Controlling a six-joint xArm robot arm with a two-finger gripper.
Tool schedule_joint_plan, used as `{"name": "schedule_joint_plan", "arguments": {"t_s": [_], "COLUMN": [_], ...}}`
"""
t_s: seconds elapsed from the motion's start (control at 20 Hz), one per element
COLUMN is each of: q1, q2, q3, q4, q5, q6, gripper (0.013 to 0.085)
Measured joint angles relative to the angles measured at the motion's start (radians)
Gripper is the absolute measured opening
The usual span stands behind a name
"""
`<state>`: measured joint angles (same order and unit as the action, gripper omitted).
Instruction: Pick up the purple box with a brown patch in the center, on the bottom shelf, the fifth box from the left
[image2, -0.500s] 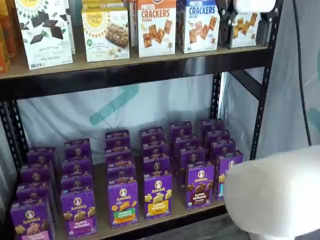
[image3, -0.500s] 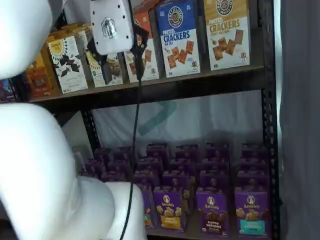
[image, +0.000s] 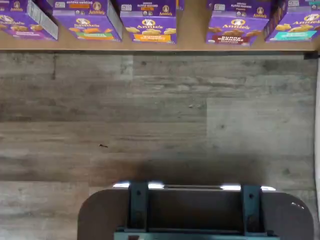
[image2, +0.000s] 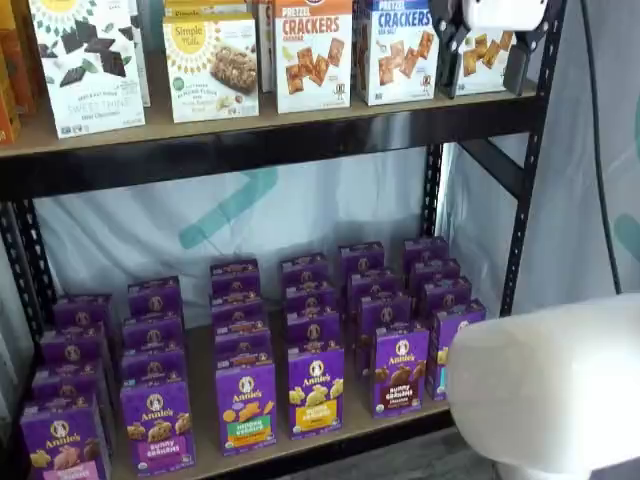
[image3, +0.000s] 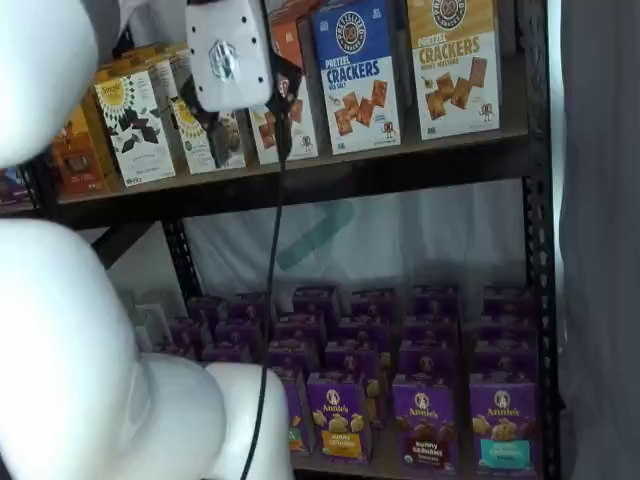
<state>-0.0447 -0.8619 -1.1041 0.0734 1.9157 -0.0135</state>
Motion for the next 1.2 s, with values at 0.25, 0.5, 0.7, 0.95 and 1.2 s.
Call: {"name": "schedule_joint_plan", "arguments": {"t_s": [0.25,0.5,0.7,0.95,1.2], "q1": [-0.027,-0.02,-0.021,-0.001,0.014], "q2": [-0.002,0.008,0.012,0.028,0.05], "q3": [0.064,0.138,0.217,0.326,0.439], "q4": [-0.007,-0.026,-0.023,-0.052,-0.084], "q5": [-0.08,-0.146,-0.223,-0.341,-0.502], "q6": [-0.033,-0.034,-0.037,-0.022,-0.003], "gripper": [0.085,0.085,0.085,0.085,0.085]}}
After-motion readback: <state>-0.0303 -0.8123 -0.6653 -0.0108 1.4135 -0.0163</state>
